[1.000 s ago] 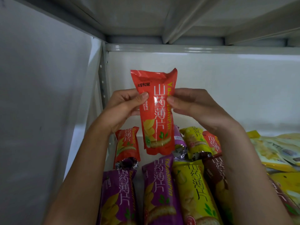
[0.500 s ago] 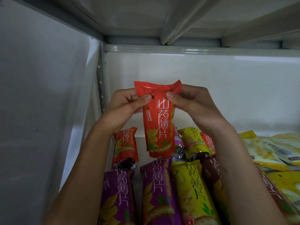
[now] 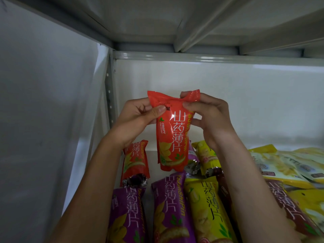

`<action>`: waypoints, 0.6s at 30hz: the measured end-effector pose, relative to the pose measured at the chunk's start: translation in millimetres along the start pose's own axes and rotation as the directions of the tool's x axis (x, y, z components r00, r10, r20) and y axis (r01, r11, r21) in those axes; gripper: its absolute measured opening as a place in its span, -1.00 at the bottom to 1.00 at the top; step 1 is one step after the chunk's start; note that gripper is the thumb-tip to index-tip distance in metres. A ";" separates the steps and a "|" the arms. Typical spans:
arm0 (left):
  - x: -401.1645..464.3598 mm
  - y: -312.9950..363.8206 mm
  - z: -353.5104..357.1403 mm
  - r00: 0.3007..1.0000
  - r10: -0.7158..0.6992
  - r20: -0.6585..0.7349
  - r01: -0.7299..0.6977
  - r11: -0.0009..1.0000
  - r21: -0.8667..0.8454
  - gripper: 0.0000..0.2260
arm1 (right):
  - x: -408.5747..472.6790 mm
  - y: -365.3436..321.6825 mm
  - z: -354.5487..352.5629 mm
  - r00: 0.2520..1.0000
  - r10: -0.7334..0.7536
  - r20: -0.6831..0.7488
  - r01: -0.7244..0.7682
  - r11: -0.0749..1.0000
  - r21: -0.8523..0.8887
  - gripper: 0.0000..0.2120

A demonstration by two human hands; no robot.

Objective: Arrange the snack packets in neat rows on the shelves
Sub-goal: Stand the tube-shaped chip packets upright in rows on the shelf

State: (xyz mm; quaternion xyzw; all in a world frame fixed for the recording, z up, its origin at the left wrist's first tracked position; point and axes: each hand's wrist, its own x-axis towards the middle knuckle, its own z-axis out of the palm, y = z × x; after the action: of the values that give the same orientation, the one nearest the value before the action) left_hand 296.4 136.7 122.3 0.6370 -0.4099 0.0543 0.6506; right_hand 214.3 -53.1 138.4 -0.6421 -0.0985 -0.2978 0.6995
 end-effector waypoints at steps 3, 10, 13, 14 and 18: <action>0.1 1.3 1.1 1.000 0.011 0.026 -0.011 1.000 0.008 -0.82 | 0.2 0.3 -0.7 0.999 0.020 -0.030 -0.020 1.000 -0.008 -0.83; -1.0 1.5 1.3 0.999 0.004 0.039 -0.004 1.000 0.016 -0.78 | -1.9 0.8 -0.6 0.997 0.070 -0.034 -0.068 0.997 0.045 -0.87; -1.5 2.1 1.4 0.999 -0.004 0.043 0.005 1.000 -0.002 -0.77 | -2.5 1.7 0.0 0.996 0.084 -0.031 -0.081 0.995 0.066 -0.92; -1.6 1.8 1.4 0.999 -0.004 0.041 0.004 1.000 -0.005 -0.78 | -2.8 1.7 0.0 0.996 0.088 -0.032 -0.085 0.994 0.074 -0.93; -1.6 1.7 5.5 1.000 -0.008 0.029 0.008 1.000 -0.007 -0.83 | -3.3 2.3 -0.6 0.995 0.090 -0.046 -0.086 0.993 0.084 -0.95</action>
State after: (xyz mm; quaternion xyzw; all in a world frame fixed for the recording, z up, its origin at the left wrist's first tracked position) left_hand 291.7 132.9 121.8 0.6372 -0.4169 0.0412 0.6469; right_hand 212.7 -52.7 134.7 -0.6090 -0.0649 -0.2781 0.7400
